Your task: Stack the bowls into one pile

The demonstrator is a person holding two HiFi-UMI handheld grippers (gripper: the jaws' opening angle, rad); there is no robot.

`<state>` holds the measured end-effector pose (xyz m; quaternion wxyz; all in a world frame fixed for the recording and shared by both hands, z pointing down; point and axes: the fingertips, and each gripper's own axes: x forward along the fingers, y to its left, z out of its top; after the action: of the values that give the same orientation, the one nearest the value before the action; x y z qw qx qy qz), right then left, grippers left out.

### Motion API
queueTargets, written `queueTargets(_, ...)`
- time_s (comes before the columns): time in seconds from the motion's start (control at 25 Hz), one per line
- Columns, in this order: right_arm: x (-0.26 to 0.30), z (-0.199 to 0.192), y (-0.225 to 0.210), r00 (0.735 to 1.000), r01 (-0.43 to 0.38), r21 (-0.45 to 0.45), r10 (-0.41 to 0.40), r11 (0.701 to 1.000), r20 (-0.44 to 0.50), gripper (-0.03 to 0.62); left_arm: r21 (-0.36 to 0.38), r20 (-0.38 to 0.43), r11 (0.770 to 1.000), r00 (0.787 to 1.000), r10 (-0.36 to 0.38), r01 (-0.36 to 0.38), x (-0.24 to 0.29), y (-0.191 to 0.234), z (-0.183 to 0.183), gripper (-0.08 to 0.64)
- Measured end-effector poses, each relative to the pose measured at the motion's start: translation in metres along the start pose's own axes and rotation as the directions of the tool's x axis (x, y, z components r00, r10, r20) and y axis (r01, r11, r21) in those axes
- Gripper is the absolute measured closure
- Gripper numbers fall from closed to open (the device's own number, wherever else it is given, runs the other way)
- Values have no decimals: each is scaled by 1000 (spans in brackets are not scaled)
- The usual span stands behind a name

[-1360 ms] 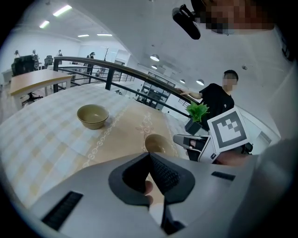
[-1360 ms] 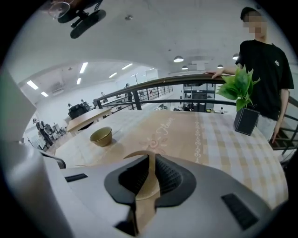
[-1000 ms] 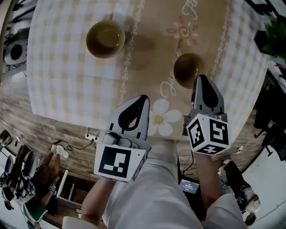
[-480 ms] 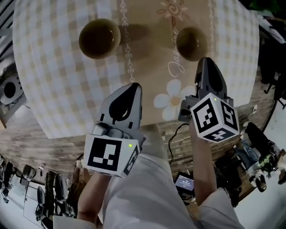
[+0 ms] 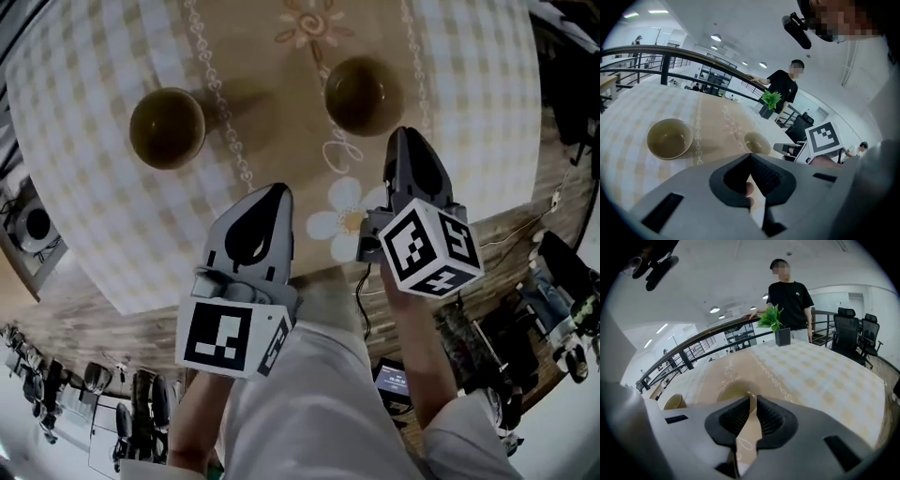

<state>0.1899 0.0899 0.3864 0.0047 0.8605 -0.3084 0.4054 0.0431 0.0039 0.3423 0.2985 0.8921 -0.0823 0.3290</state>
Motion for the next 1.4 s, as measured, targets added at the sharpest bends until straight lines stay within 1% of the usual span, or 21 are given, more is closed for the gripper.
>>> queueTargets(0.2, 10, -2, -10, 999, -24, 30, 25, 999, -38, 554, 12, -26, 1000, 1000, 1, 0, 14, -8, 2, 541)
queueTargets(0.32, 19, -6, -12, 996, -53, 82, 59, 995, -72, 552, 18, -34, 1000, 999, 8, -8, 21, -10, 5, 541)
queueTargets(0.44, 26, -6, -14, 994, -62, 117, 71, 991, -77, 552, 22, -38, 1000, 999, 17, -16, 25, -12, 6, 541)
queueTargets(0.64, 38, -5, -16, 992, -73, 148, 87, 986, -87, 554, 35, -48, 999, 998, 35, -34, 29, -11, 5, 541)
queueTargets(0.8, 42, -2, -16, 991, -85, 128, 97, 988, -89, 554, 31, -52, 999, 998, 42, -40, 27, -11, 6, 541)
queueTargets(0.96, 41, 1, -13, 990, -101, 138, 114, 985, -89, 555, 36, -55, 999, 998, 43, -41, 27, -10, 7, 541)
queueTargets(1.2, 34, 6, -4, 990, -114, 114, 122, 987, -72, 555, 44, -39, 998, 998, 45, -43, 17, -7, 15, 541)
queueTargets(1.4, 27, 16, 7, 987, -142, 105, 148, 984, -59, 555, 35, -14, 998, 998, 56, -55, 8, 0, 21, 541)
